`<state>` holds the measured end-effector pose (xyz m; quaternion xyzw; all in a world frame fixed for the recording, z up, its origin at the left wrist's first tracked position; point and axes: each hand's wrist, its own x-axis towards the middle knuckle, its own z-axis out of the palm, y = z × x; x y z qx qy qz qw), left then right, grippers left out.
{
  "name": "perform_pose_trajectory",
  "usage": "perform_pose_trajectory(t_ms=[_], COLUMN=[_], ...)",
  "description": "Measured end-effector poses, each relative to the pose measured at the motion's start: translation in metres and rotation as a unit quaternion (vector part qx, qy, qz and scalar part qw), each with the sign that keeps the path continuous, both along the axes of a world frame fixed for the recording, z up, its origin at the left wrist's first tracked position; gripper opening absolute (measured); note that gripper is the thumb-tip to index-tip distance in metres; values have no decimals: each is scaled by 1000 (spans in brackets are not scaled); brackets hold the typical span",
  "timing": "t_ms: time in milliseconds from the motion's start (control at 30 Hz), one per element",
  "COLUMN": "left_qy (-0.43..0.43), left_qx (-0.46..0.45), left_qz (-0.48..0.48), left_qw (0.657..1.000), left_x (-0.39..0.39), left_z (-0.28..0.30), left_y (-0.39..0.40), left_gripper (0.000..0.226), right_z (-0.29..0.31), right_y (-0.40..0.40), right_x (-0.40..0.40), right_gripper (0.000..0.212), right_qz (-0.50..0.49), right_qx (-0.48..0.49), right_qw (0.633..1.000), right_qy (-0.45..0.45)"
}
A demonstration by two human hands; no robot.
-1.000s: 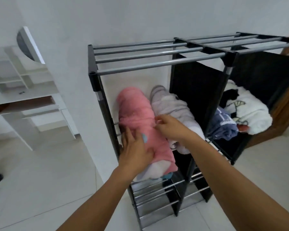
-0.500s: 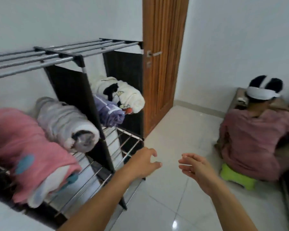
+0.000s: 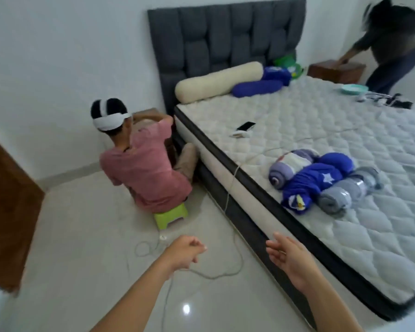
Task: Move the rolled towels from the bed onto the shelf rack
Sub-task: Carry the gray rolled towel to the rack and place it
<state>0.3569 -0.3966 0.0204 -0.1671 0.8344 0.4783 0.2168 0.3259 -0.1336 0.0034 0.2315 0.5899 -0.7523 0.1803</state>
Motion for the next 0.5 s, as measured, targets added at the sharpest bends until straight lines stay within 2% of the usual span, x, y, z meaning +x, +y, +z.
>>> perform_pose_trajectory(t_ms=[267, 400, 500], left_qy=[-33, -58, -88], left_qx=[37, 59, 81], left_qz=[-195, -237, -232], left_qw=[980, 968, 965], left_x=[-143, -220, -253], left_z=[-22, -44, -52], left_y=[149, 194, 218], left_gripper=[12, 14, 15], right_z=[-37, -49, -43], right_y=[125, 148, 152], right_x=[-22, -82, -117], right_gripper=[10, 7, 7], right_qz=[-205, -242, -234], right_qx=[33, 51, 63], right_qw=[976, 966, 966], right_qy=[-65, -75, -88])
